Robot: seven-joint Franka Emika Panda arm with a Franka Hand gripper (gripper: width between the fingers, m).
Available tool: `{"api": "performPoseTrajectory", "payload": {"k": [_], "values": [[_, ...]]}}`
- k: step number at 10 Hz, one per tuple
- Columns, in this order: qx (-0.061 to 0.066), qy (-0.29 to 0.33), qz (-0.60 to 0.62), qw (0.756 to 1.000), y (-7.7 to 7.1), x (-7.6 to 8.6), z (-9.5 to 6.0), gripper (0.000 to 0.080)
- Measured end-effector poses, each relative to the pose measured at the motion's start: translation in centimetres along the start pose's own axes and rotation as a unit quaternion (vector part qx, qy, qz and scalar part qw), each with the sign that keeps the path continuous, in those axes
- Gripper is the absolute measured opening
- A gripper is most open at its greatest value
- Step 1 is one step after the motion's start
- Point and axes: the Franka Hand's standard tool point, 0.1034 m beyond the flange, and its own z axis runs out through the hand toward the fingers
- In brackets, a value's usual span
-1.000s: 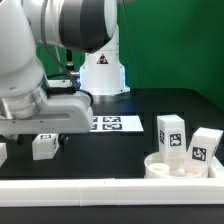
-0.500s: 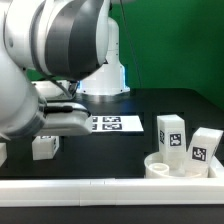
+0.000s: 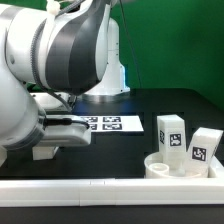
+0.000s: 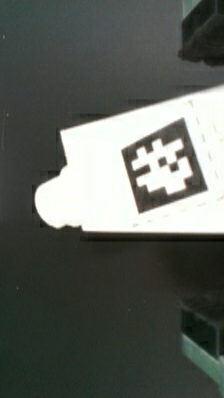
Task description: Assemble stool
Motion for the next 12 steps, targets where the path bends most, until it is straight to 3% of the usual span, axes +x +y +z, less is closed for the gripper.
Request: {"api": "performPoseTrajectory", "payload": {"k": [3,5,6,7,8,10,12], "values": [[-0.002,0.004,0.002,1.000,0.1,0.3,0.0,0.0649],[-0.002,0.005,0.004,1.000,0.0,0.3,0.0,0.0602],[-0.003,0.006,0.005,1.000,0.0,0.3,0.0,0.0426],[-0.003,0.006,0.006,1.000,0.0,0.3,0.0,0.0426],[-0.003,0.006,0.006,1.000,0.0,0.3,0.0,0.0325],[-0.004,0.007,0.005,1.000,-0.1,0.4,-0.1,0.0325],[-0.012,0.020,-0.003,1.000,-1.6,-0.2,-2.0,0.0325]]}}
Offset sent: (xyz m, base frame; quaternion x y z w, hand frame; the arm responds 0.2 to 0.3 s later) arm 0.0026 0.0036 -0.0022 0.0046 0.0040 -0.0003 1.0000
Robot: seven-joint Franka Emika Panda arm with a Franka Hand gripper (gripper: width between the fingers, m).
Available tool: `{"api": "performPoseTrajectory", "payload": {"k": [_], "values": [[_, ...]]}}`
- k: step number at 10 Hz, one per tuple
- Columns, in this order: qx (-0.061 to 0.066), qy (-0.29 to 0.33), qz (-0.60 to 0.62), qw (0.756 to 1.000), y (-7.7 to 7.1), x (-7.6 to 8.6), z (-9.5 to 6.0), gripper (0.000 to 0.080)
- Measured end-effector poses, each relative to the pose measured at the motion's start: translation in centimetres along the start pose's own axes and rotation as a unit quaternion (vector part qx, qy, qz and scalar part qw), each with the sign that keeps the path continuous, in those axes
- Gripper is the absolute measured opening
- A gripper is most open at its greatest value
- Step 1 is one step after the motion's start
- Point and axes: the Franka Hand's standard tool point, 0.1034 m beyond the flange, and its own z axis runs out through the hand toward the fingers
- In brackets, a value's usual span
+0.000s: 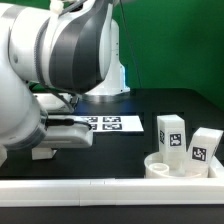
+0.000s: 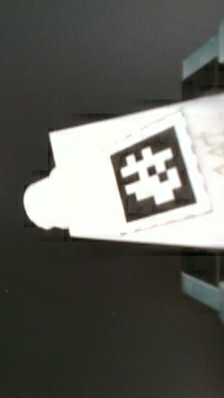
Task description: Assemble stool
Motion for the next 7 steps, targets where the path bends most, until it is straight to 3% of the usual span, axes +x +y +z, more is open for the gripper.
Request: {"api": "performPoseTrajectory", "payload": {"k": [2,5,6,7], "values": [[-0.001,-0.003,0.016,1.000,-2.7,-2.0,-3.1,0.0325],[-0.005,0.020,0.057,0.998,-7.1,-3.1,-6.5,0.0327],[-0.008,0.043,0.050,0.998,-7.9,-2.7,-7.2,0.0327],[-0.007,0.052,0.049,0.997,-7.8,-2.6,-7.1,0.0327]]}}
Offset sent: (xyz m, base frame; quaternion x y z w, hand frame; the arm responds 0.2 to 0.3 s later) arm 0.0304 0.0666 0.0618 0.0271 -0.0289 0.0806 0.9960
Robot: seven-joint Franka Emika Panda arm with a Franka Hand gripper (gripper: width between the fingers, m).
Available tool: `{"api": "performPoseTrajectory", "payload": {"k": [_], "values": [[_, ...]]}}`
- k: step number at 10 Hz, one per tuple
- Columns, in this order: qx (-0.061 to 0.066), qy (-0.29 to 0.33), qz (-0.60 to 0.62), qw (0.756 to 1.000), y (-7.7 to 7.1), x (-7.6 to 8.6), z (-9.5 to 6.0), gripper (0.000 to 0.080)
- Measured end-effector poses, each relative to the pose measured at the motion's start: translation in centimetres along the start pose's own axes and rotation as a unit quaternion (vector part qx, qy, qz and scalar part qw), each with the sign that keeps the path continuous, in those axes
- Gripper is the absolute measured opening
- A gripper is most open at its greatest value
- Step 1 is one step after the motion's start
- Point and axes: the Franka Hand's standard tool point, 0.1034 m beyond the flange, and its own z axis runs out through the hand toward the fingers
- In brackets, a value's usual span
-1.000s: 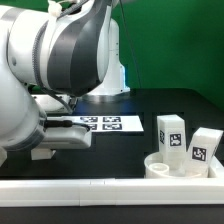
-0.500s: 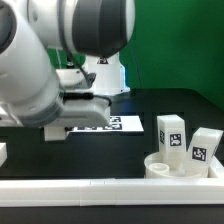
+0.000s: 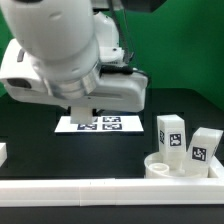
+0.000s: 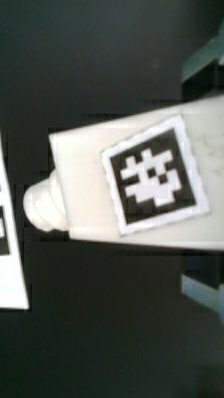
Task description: Assemble stool
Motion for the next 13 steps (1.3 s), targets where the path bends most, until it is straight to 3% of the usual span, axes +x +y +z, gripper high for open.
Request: {"api": "performPoseTrajectory", "payload": {"k": [2,3,8,12,13], "values": [[0.000,0.031,-0.001,1.000,-0.1,0.9,-0.6,0.0327],[0.002,0.075,-0.002,0.997,-0.3,1.7,-1.2,0.0327],[0.043,0.240,0.041,0.969,-3.0,1.9,-3.0,0.0327],[0.048,0.379,0.046,0.923,-3.8,3.1,-3.7,0.0327],[0.047,0.404,0.043,0.912,-4.1,2.7,-3.4,0.0327]]}}
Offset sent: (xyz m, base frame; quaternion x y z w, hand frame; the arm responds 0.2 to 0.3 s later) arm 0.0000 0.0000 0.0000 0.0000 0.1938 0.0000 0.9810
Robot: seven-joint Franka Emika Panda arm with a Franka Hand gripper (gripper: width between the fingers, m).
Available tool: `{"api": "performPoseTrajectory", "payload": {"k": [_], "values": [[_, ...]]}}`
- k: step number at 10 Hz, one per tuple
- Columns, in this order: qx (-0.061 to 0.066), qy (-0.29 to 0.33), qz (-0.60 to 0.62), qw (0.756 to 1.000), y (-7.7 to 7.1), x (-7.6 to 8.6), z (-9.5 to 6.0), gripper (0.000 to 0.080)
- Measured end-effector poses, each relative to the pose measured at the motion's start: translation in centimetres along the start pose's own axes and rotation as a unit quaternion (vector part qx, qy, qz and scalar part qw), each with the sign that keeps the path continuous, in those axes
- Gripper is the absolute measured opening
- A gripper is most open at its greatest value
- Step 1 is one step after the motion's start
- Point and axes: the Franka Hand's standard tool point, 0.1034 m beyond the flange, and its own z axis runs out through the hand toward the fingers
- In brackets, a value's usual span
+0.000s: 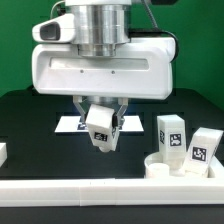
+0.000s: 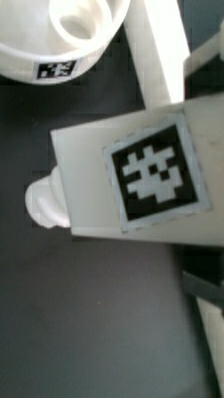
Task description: Assemble stool
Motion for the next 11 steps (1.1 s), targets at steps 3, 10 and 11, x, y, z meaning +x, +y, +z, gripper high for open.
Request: {"api": "performPoseTrajectory", "payload": {"k": [3,10,11], "values": [[0.014,0.132,-0.021,0.991,-2.4,0.8,-1.5,0.0327],[0.044,0.210,-0.012,0.977,-5.1,1.1,-2.0,0.0327],[0.053,0.224,-0.018,0.973,-6.5,1.3,-2.5,0.0327]]}}
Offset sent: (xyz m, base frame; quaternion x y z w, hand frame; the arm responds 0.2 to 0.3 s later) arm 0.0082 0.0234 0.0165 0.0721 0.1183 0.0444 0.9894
